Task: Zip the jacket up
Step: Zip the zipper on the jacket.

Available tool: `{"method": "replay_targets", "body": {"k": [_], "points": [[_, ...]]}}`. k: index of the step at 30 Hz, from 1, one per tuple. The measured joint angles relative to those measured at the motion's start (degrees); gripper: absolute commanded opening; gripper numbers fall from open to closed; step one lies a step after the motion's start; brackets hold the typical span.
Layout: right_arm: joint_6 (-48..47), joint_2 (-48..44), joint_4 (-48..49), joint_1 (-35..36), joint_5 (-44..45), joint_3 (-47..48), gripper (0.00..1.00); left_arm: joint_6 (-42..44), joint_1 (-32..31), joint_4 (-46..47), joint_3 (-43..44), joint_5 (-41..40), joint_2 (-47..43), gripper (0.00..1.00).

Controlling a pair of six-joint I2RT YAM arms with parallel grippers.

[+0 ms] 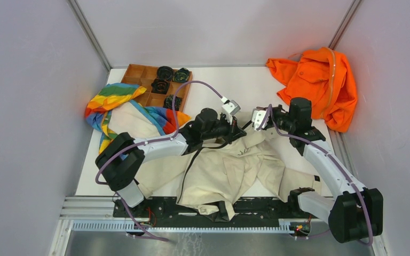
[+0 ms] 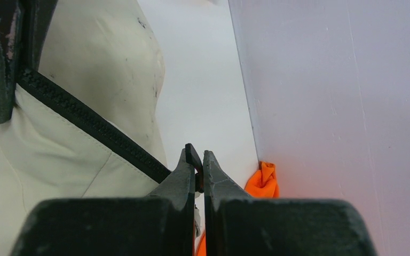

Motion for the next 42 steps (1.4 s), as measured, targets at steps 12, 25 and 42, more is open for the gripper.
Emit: {"method": "replay_targets", "body": {"k": [12, 25, 42], "points": [[6.99, 1.33, -10.84, -2.84, -5.77, 7.10, 0.00, 0.00, 0.61, -0.20, 0.20, 2.34, 0.02, 0.02], [20.85, -1.25, -21.64, -11.17, -9.73, 20.35, 0.81, 3.34, -0.55, -9.40, -0.15, -0.09, 0.87, 0.02], [38.60, -8.37, -21.33, -16.55, -15.78, 14.53, 0.82, 26.58, -9.27, -2.01, -8.48, -24.28, -9.94, 0.02]]}}
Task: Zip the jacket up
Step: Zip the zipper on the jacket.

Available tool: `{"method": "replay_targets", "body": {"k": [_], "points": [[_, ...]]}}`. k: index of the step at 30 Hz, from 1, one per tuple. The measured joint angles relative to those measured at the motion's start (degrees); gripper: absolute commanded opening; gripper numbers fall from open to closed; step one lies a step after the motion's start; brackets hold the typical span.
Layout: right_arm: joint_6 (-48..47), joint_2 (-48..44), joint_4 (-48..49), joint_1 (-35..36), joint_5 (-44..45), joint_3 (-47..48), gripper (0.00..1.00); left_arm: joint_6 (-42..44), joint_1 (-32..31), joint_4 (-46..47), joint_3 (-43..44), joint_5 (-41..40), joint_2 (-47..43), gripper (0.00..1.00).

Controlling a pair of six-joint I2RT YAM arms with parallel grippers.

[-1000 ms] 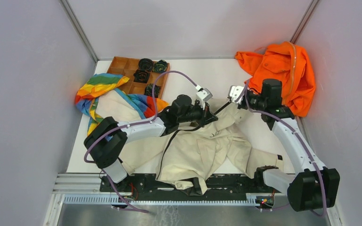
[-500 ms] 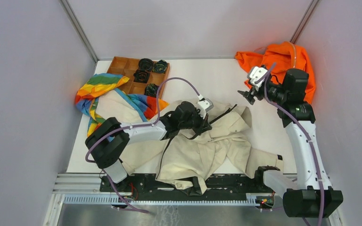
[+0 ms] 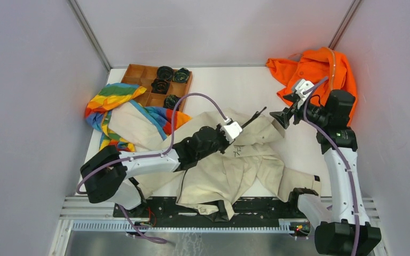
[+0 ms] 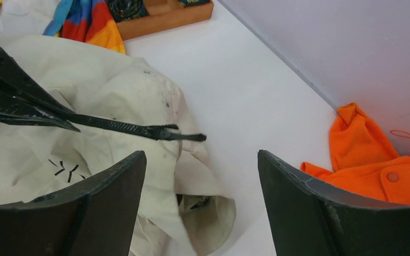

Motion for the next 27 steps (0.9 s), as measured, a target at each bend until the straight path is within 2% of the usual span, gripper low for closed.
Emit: {"method": "replay_targets", "body": {"k": [3, 8, 9, 11, 14, 17, 18, 22, 27], "points": [[2.23, -0.96, 1.84, -0.96, -2.54, 0.00, 0.85, 1.68, 0.81, 1.86, 0.04, -3.26, -0.79, 0.02], [2.49, -1.66, 3.45, -1.46, -8.31, -0.50, 0.86, -1.88, 5.25, -0.96, 4.00, -0.42, -0.24, 0.04], [1.84, -1.90, 3.32, -1.46, -9.11, -0.90, 0.86, -4.04, 6.80, -2.89, 6.75, 1.86, 0.72, 0.13], [-0.35, -2.25, 2.40, -1.46, -10.32, -1.73, 0.86, -8.46, 9.90, -7.41, 14.23, 6.47, 4.13, 0.42], [-4.94, -2.34, 0.00, -1.46, -10.88, -2.69, 0.87, -13.49, 13.68, -18.67, 30.84, 13.03, 12.22, 0.63], [-11.65, -2.38, -3.85, -1.46, -11.08, -3.87, 0.87, -15.17, 15.58, -28.55, 41.81, 13.11, 15.93, 0.96], [-15.52, -2.36, -6.36, -1.46, -11.21, -4.31, 0.87, -15.15, 15.87, -30.71, 42.40, 11.96, 15.12, 0.99], [-28.52, -2.19, -14.73, -1.46, -11.56, -6.54, 0.87, -14.91, 17.29, -35.56, 38.42, 7.85, 6.88, 1.00], [-37.07, -0.35, -21.49, -1.46, -12.61, -8.50, 0.88, -14.62, 23.37, -39.01, 32.20, 15.15, -5.68, 0.95]]}}
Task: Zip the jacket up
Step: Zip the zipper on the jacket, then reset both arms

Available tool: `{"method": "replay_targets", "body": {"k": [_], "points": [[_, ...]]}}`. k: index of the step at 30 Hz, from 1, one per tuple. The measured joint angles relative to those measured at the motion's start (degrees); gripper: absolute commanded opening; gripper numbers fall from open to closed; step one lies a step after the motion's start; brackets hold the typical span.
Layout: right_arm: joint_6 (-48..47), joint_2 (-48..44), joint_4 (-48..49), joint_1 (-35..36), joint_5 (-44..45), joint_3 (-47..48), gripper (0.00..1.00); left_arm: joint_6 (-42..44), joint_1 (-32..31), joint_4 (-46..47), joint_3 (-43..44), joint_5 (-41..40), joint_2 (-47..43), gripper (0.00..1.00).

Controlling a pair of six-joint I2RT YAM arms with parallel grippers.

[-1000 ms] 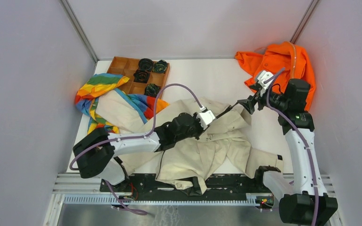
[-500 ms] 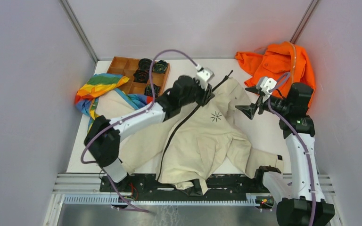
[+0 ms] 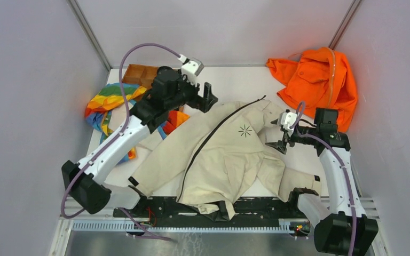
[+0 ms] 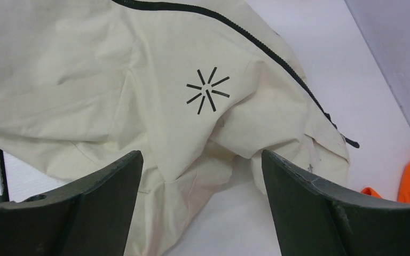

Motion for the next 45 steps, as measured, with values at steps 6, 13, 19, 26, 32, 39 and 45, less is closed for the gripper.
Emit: {"method": "replay_targets", "body": {"k": [6, 13, 19, 26, 32, 39, 45], "points": [[2.64, 2.25, 0.22, 0.00, 0.04, -0.07, 0.88, -3.63, 1.25, 0.35, -15.78, 4.72, -4.22, 0.95], [15.54, 3.08, 6.49, 0.07, 0.42, -2.47, 0.87, -9.20, 1.18, 3.87, -26.88, 6.84, -3.32, 0.98], [36.76, 5.46, 18.38, 0.07, 5.11, -7.32, 0.85, -11.04, 1.29, 7.26, -22.47, 7.28, 3.45, 0.97], [55.58, 6.67, 31.28, 0.92, 7.54, -11.89, 0.86, -12.20, 1.75, 7.82, -21.57, 7.54, 5.88, 0.96], [55.21, 6.88, 32.09, 1.46, 8.44, -11.65, 0.87, -13.29, 3.54, 7.74, -21.40, 7.28, 3.65, 0.94], [49.48, 6.95, 26.05, 1.46, 11.30, -9.14, 0.96, -15.74, 4.72, 4.26, -18.49, 5.95, 1.62, 0.93], [44.63, 7.58, 18.88, 1.46, 23.28, 5.11, 0.98, -15.98, 6.88, -1.92, -8.96, 4.04, -2.71, 1.00]]}}
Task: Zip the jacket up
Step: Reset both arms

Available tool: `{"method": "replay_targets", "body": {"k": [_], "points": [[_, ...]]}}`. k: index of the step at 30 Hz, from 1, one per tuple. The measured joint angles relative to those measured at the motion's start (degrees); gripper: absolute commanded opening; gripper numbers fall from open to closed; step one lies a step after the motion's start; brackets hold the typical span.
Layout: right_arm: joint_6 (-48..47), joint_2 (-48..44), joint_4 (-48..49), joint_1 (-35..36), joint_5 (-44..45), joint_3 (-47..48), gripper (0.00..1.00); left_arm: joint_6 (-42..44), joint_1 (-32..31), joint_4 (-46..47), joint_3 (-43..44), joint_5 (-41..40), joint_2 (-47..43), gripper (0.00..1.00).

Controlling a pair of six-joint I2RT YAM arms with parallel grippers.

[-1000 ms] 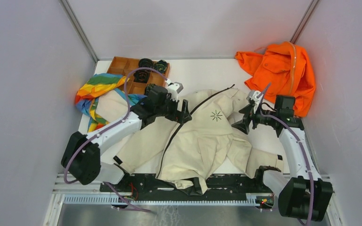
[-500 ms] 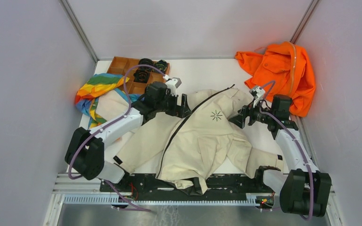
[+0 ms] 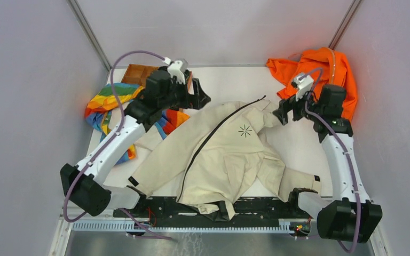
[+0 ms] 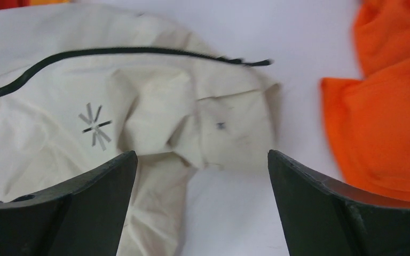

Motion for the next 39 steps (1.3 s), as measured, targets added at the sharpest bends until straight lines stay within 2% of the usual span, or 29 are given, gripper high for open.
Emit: {"method": "replay_targets", "body": {"k": [4, 9, 16, 23, 39], "points": [[-0.26, 0.50, -1.29, -0.07, 9.05, 11.32, 0.98, -0.39, 1.88, -2.84, 9.57, -0.48, -1.77, 1.00], [1.27, 0.48, -2.71, -0.07, 15.80, 22.36, 0.98, -2.80, 2.75, -4.68, 19.06, -0.59, -2.47, 1.00], [7.52, -0.31, -1.31, -0.07, 24.26, 33.88, 0.98, -5.33, 2.75, -5.79, 24.90, 0.70, -3.65, 1.00], [11.02, -1.53, -1.03, -0.07, 27.12, 36.41, 0.98, -7.21, 2.75, -6.58, 25.55, 0.74, -5.29, 1.00], [12.66, -1.68, -1.18, -0.07, 27.78, 36.98, 0.98, -7.41, 2.75, -8.70, 27.93, 0.72, -7.04, 1.00]]}}
